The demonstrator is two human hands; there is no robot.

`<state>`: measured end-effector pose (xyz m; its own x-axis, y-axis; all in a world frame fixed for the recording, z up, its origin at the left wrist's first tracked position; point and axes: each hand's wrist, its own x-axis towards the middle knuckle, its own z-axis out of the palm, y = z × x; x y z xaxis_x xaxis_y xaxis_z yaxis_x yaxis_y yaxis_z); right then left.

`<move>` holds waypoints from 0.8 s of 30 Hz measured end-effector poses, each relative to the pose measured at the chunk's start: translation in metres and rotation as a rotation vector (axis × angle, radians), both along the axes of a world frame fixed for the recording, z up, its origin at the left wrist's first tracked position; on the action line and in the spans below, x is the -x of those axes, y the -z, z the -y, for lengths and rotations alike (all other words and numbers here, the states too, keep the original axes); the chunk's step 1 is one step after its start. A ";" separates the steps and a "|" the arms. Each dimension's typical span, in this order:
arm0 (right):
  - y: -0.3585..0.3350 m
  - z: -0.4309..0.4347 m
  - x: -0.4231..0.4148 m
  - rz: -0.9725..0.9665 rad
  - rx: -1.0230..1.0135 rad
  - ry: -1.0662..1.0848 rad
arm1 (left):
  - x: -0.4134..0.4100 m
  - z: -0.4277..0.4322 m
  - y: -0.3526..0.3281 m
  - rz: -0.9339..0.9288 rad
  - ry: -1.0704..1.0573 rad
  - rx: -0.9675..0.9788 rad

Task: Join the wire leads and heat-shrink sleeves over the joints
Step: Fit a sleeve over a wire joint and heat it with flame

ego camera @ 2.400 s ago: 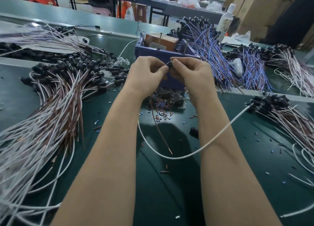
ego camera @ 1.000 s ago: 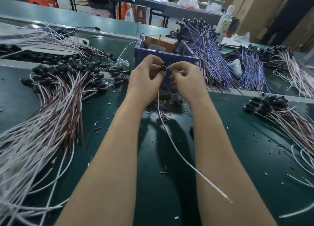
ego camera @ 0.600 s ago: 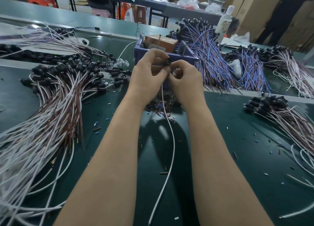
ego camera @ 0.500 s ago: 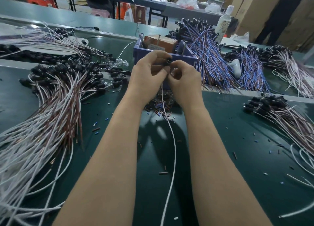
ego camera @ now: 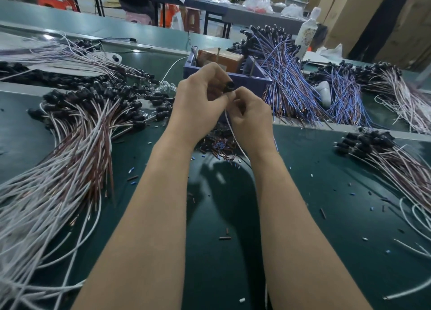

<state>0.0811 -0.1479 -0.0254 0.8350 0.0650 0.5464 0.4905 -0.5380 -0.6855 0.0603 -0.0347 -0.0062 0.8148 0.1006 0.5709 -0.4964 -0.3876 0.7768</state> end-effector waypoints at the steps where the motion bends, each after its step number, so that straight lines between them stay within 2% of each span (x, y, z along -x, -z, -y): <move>1: 0.001 0.000 0.000 0.007 -0.012 0.002 | 0.000 0.000 0.000 0.002 0.012 -0.003; 10: -0.015 0.005 -0.001 -0.067 -0.009 0.057 | -0.002 0.003 0.000 0.023 -0.008 0.021; 14: -0.033 0.007 0.003 -0.106 -0.152 -0.094 | -0.004 0.002 0.001 0.034 -0.088 0.043; 17: -0.038 0.003 0.004 -0.117 -0.021 -0.105 | -0.004 0.004 0.001 0.035 -0.116 0.050; 19: -0.039 0.003 0.002 -0.087 -0.035 -0.042 | -0.004 0.006 0.000 0.046 -0.108 0.064; 24: -0.040 0.007 0.001 -0.062 -0.157 0.006 | -0.006 0.006 0.001 -0.029 -0.092 -0.085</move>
